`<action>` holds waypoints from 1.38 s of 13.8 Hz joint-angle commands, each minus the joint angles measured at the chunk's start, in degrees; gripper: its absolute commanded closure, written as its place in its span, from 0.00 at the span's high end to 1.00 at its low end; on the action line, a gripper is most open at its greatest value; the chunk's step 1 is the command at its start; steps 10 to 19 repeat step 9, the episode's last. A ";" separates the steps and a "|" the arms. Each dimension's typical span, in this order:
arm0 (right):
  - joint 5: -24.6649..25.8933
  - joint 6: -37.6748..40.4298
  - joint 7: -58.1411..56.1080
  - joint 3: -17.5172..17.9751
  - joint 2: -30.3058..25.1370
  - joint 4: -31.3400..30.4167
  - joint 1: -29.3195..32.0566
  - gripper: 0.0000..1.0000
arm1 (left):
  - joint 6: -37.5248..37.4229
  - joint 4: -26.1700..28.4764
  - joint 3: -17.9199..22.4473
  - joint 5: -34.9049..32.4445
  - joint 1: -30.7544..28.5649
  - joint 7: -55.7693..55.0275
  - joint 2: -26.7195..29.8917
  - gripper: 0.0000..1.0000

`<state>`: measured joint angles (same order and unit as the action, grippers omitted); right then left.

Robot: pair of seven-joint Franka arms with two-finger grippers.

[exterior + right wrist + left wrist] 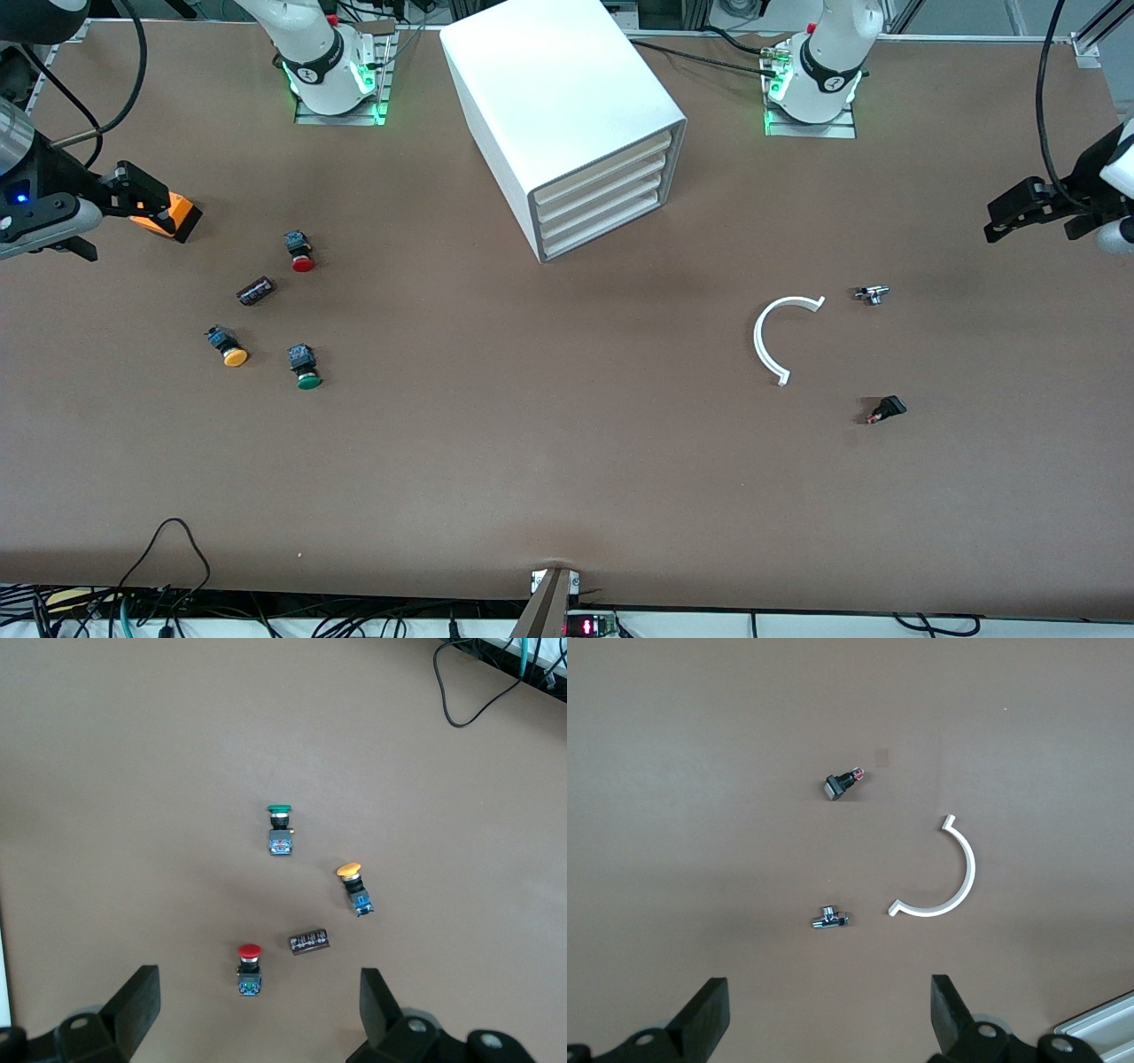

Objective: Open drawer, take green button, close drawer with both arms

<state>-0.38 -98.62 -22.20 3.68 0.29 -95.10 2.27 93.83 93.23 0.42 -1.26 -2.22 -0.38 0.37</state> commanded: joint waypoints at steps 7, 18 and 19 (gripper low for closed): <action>0.99 0.18 1.01 1.07 0.23 0.80 0.89 1.00 | 2.50 0.19 -1.13 -0.50 -2.71 2.23 -0.37 1.00; 0.99 -0.08 1.01 0.98 0.23 0.80 0.89 1.00 | 2.41 0.19 -1.13 -0.76 -2.62 2.23 -0.37 1.00; 0.99 -0.08 1.01 0.98 0.23 0.80 0.89 1.00 | 2.41 0.19 -1.13 -0.76 -2.62 2.23 -0.37 1.00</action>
